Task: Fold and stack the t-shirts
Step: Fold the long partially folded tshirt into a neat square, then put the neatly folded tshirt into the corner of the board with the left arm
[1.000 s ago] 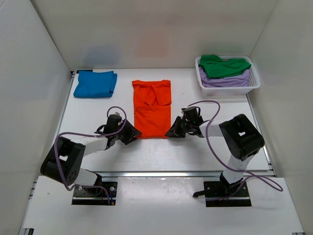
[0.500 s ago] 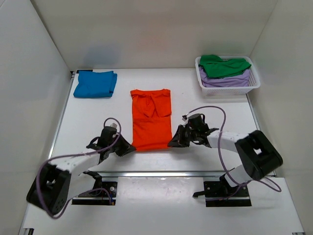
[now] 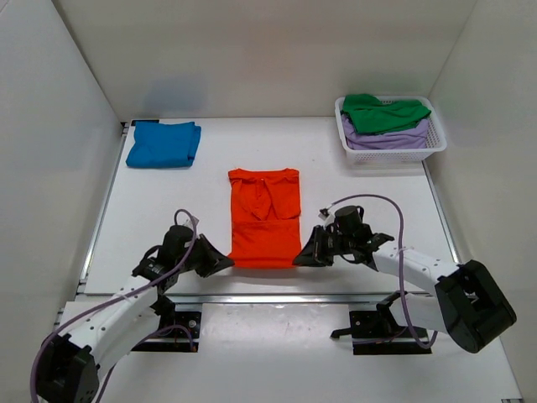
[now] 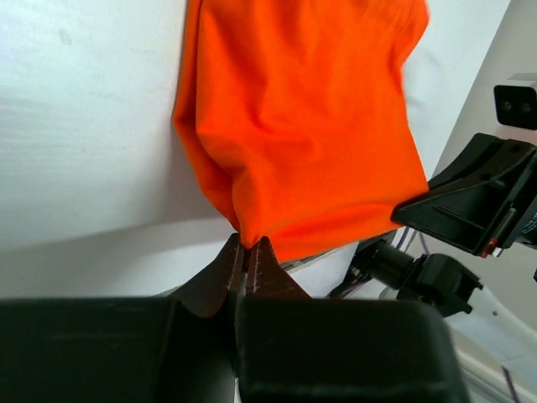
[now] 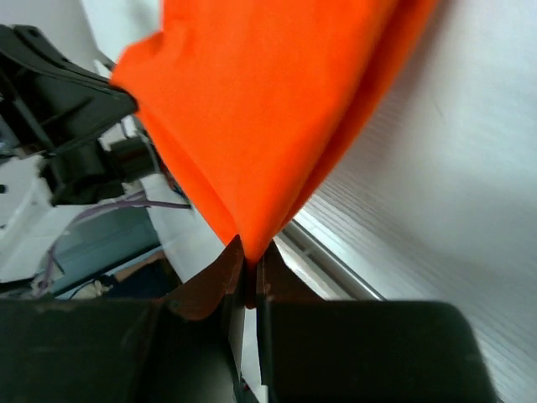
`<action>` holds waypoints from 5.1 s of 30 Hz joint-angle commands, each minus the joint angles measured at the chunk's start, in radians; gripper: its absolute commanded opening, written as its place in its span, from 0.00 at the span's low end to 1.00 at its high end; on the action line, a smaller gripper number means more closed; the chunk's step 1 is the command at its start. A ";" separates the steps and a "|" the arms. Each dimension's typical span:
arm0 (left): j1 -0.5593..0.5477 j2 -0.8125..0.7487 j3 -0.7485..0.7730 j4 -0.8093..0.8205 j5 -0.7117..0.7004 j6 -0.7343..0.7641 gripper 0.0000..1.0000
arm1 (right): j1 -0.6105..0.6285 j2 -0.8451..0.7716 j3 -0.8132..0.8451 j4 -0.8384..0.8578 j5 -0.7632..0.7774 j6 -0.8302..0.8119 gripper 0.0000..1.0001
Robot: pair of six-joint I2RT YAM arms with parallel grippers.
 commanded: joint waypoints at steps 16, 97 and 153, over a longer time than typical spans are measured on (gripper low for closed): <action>0.312 0.985 0.858 0.251 0.043 0.212 0.00 | -0.334 0.687 0.933 -0.162 -0.162 -0.223 0.00; 0.401 1.587 2.189 -0.465 -0.437 1.125 0.00 | -0.382 0.410 0.761 -0.067 -0.145 -0.327 0.46; 0.232 0.469 0.713 -0.375 -0.181 0.835 0.99 | -0.225 -0.113 0.368 -0.508 0.397 -0.641 0.49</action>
